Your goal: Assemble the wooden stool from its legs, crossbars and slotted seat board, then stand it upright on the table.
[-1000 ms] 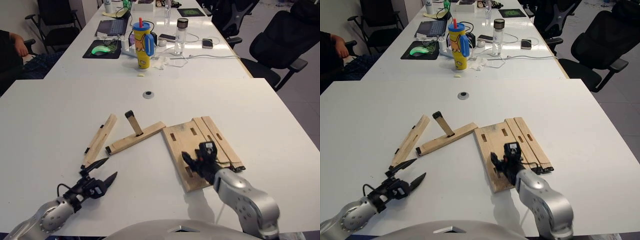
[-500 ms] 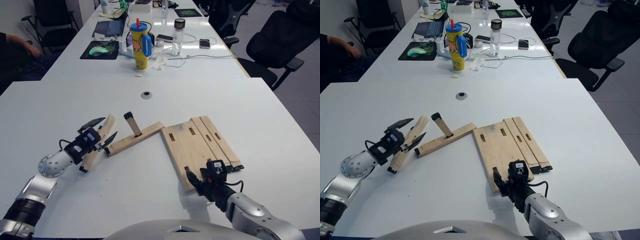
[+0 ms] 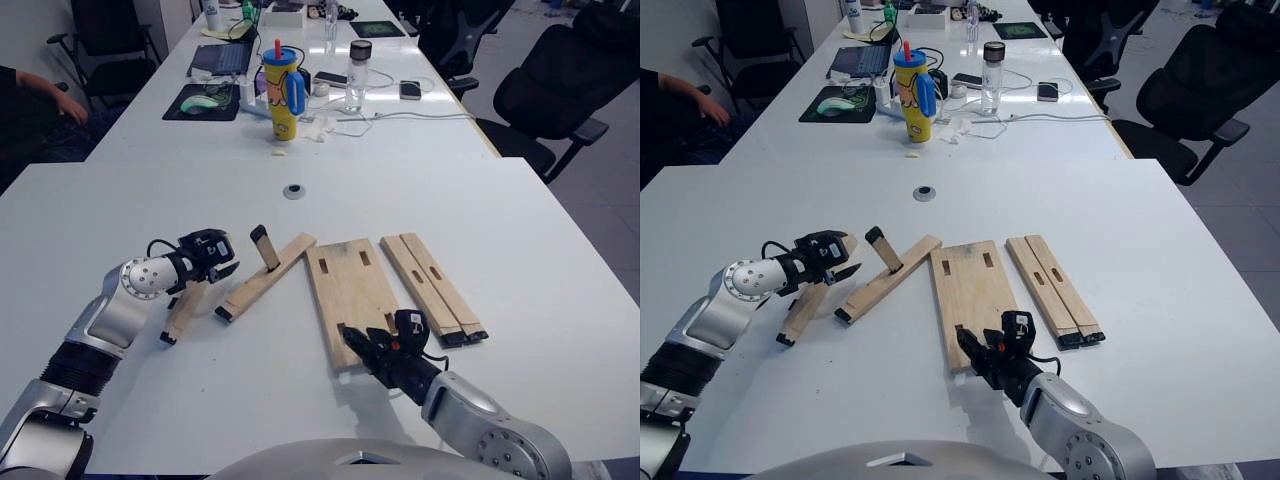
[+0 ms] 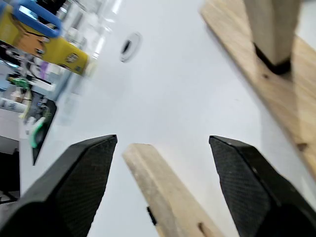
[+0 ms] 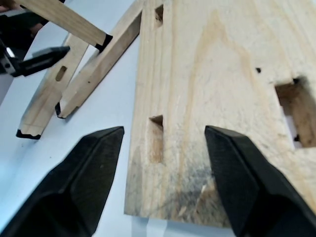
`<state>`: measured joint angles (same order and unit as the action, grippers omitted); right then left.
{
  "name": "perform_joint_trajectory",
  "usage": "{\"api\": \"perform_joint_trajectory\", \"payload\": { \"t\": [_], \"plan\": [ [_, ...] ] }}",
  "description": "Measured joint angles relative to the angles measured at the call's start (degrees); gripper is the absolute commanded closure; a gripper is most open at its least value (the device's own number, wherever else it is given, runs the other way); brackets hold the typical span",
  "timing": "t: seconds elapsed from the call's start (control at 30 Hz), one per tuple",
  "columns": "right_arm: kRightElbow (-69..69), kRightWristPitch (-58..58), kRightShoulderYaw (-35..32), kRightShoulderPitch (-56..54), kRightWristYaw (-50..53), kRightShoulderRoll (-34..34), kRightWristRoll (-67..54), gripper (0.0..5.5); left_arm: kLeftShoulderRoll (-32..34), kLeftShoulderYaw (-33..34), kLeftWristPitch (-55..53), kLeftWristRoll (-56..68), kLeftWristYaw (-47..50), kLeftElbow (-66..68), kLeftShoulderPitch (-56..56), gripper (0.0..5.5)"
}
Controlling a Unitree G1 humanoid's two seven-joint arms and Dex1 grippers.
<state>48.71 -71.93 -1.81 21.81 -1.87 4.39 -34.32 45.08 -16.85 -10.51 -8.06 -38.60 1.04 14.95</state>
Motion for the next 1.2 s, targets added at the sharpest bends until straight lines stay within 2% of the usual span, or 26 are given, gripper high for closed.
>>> {"api": "perform_joint_trajectory", "payload": {
  "t": [0.23, 0.87, 1.03, 1.2],
  "plan": [
    [-7.9, 6.77, 2.49, -5.71, 3.16, -0.33, 0.09, 2.43, 0.33, -0.89, -4.23, -0.01, -5.54, -10.63, -6.32, 1.99],
    [-17.42, 15.92, 5.92, -10.04, 5.59, -0.38, -4.44, 2.43, -3.23, 0.17, -11.49, 1.65, -6.11, -15.98, -9.15, 1.99],
    [-17.53, 16.7, 6.58, -10.1, 5.69, -0.46, -5.65, 2.43, -4.25, 3.96, -7.35, 3.36, -3.52, -16.05, -12.89, 1.99],
    [-17.86, 17.23, 6.26, -10.17, 5.52, -0.53, -6.78, 2.43, -4.23, 8.06, 5.33, 5.21, -2.13, -15.86, -17.63, 1.99]
  ]
}}
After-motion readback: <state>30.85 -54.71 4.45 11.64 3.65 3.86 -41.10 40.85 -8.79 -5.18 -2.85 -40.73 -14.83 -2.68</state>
